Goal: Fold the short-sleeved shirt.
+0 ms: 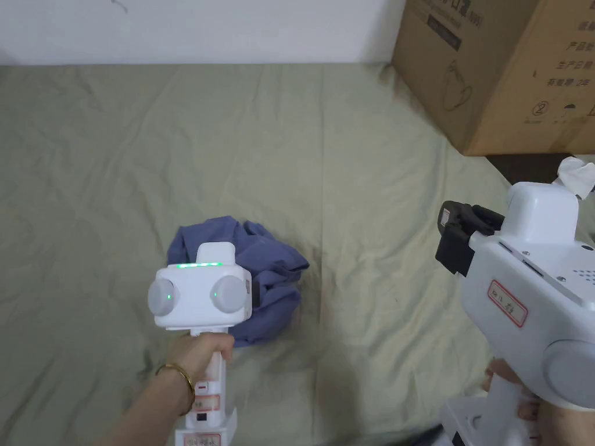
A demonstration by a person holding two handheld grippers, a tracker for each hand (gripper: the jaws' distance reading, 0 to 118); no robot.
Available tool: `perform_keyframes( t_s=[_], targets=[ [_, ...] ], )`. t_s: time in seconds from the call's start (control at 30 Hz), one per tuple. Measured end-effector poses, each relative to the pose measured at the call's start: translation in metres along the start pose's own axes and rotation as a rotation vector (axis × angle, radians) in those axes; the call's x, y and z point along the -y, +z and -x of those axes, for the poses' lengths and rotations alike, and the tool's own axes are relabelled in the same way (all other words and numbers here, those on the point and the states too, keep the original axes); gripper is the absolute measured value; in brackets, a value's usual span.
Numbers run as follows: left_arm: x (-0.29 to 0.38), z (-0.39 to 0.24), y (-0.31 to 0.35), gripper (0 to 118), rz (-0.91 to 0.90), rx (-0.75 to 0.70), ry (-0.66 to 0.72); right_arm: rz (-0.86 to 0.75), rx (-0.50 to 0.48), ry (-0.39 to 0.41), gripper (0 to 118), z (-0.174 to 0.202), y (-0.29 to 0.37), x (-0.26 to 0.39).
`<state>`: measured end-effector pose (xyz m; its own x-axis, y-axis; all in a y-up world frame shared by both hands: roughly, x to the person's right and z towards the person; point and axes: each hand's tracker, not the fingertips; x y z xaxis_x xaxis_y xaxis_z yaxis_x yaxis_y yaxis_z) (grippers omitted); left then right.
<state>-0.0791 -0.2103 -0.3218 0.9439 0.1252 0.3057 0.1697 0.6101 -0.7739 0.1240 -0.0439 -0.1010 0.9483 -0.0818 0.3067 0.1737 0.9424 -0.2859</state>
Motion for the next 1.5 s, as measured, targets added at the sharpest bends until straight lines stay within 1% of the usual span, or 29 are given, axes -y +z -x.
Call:
perform_keyframes(
  t_s=[0.03,0.1,0.13,0.17,0.2,0.23,0.27,0.3,0.4,0.47,0.5,0.6,0.63,0.67,0.7,0.73,0.77,0.8,0.83,0.9,0.97,1.03,1.2,1.33,1.37,1.4,1.43,1.47,1.5],
  targets=[
    [0.002,0.003,0.003,42,0.000,0.020,0.018,0.004,-0.001,0.003,0,0.004,-0.002,0.001],
    [0.002,0.015,0.010,49,0.069,0.070,0.081,0.018,-0.012,0.012,0,0.012,-0.006,0.002],
    [-0.004,0.023,0.016,60,0.091,0.112,0.134,0.025,-0.017,0.016,0,0.015,-0.008,0.003],
    [-0.012,0.032,0.023,71,0.076,0.161,0.188,0.029,-0.024,0.017,0,0.018,-0.011,0.004],
    [-0.018,0.041,0.031,84,0.040,0.189,0.226,0.031,-0.032,0.019,0,0.019,-0.013,0.004],
    [-0.028,0.047,0.043,95,-0.034,0.193,0.240,0.031,-0.041,0.024,0,0.022,-0.014,0.004],
    [-0.035,0.055,0.058,98,-0.130,0.170,0.231,0.028,-0.045,0.031,0,0.026,-0.016,0.004],
    [-0.039,0.061,0.073,99,-0.219,0.135,0.207,0.025,-0.050,0.037,0,0.029,-0.017,0.003],
    [-0.046,0.064,0.134,99,-0.496,0.023,0.054,0.007,-0.063,0.050,0,0.038,-0.020,0.000],
    [-0.043,0.065,0.170,104,-0.631,-0.071,-0.016,-0.018,-0.075,0.052,0,0.045,-0.020,-0.004],
    [-0.047,0.066,0.177,108,-0.653,-0.101,-0.031,-0.028,-0.079,0.054,0,0.048,-0.020,-0.006],
    [-0.037,0.068,0.211,108,-0.727,-0.159,-0.049,-0.064,-0.086,0.062,0,0.053,-0.022,-0.012],
    [-0.037,0.073,0.211,107,-0.737,-0.185,-0.042,-0.076,-0.088,0.065,0,0.055,-0.021,-0.014],
    [-0.030,0.074,0.216,105,-0.751,-0.213,-0.039,-0.084,-0.087,0.068,0,0.056,-0.021,-0.015],
    [-0.025,0.074,0.220,99,-0.756,-0.233,-0.038,-0.087,-0.088,0.068,0,0.057,-0.021,-0.016],
    [-0.018,0.074,0.223,79,-0.754,-0.230,-0.042,-0.092,-0.091,0.069,0,0.058,-0.020,-0.016],
    [-0.012,0.074,0.225,57,-0.752,-0.234,-0.049,-0.096,-0.091,0.069,0,0.058,-0.020,-0.016],
    [-0.007,0.075,0.225,31,-0.750,-0.256,-0.054,-0.100,-0.088,0.070,0,0.058,-0.020,-0.016],
    [-0.002,0.075,0.225,2,-0.739,-0.281,-0.058,-0.105,-0.085,0.072,0,0.059,-0.019,-0.015],
    [0.004,0.078,0.222,0,-0.714,-0.284,-0.052,-0.109,-0.079,0.074,0,0.060,-0.018,-0.014],
    [0.010,0.083,0.223,0,-0.686,-0.206,-0.009,-0.113,-0.076,0.077,0,0.061,-0.018,-0.012],
    [0.011,0.091,0.217,0,-0.664,-0.214,0.017,-0.106,-0.082,0.076,0,0.060,-0.020,-0.010],
    [0.011,0.101,0.206,0,-0.608,-0.201,0.028,-0.084,-0.092,0.080,0,0.061,-0.024,-0.005],
    [0.000,0.108,0.188,0,-0.489,-0.161,0.034,-0.063,-0.103,0.095,0,0.062,-0.029,-0.003],
    [-0.007,0.111,0.178,8,-0.430,-0.159,0.039,-0.059,-0.106,0.100,0,0.063,-0.030,-0.002],
    [-0.013,0.113,0.169,25,-0.372,-0.129,0.038,-0.056,-0.109,0.103,0,0.063,-0.031,-0.002],
    [-0.016,0.110,0.161,62,-0.316,-0.091,0.043,-0.053,-0.110,0.106,0,0.064,-0.032,-0.001],
    [-0.024,0.113,0.146,92,-0.240,-0.074,0.044,-0.049,-0.113,0.110,0,0.064,-0.033,0.000],
    [-0.029,0.115,0.133,105,-0.201,-0.068,0.056,-0.046,-0.116,0.113,0,0.064,-0.034,0.001]
  ],
)
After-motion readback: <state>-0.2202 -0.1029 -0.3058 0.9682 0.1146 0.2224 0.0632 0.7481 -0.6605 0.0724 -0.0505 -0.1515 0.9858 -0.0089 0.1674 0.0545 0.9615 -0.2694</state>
